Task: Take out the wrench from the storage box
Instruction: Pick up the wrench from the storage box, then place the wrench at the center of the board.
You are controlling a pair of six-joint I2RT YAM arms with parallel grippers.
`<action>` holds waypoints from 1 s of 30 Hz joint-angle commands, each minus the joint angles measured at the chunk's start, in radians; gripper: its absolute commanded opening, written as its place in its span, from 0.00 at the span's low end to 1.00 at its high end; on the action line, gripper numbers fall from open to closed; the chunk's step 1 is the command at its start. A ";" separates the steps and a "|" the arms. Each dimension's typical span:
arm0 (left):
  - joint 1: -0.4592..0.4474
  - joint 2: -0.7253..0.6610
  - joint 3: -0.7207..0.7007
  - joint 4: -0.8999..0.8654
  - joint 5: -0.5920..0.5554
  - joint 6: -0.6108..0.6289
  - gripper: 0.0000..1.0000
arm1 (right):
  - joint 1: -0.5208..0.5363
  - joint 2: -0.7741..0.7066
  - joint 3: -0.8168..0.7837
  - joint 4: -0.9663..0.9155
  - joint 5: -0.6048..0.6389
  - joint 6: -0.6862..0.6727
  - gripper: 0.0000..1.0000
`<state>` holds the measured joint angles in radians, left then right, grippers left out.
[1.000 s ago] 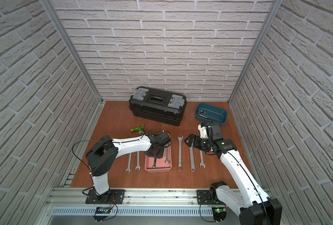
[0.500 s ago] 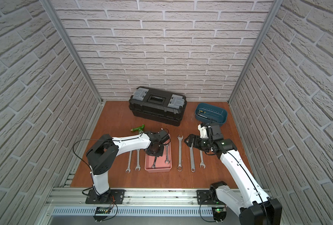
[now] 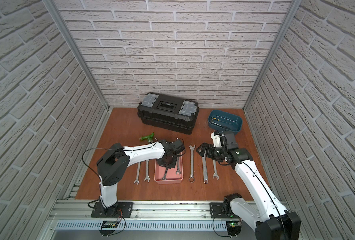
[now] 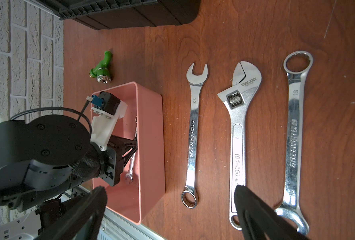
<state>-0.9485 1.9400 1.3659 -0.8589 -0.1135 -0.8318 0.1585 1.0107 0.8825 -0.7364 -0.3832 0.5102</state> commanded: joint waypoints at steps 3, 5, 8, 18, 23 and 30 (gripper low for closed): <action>-0.003 -0.067 0.057 -0.083 -0.022 0.007 0.00 | -0.011 -0.006 0.009 0.031 -0.002 0.007 1.00; -0.003 -0.084 0.085 -0.114 -0.018 0.024 0.00 | -0.011 -0.006 0.010 0.031 -0.003 0.006 1.00; 0.001 -0.114 0.114 -0.173 -0.031 0.045 0.00 | -0.011 -0.006 0.010 0.034 -0.003 0.008 1.00; 0.112 -0.338 0.041 -0.263 -0.057 0.127 0.00 | -0.010 0.001 0.009 0.038 -0.008 0.011 1.00; 0.223 -0.459 -0.079 -0.254 -0.040 0.169 0.00 | -0.010 0.004 0.004 0.041 -0.012 0.017 1.00; 0.406 -0.560 -0.287 -0.169 -0.005 0.240 0.00 | -0.010 0.012 0.005 0.044 -0.017 0.019 1.00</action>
<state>-0.5941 1.4143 1.1404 -1.0653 -0.1417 -0.6426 0.1570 1.0214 0.8825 -0.7219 -0.3870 0.5205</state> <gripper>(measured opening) 0.148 0.998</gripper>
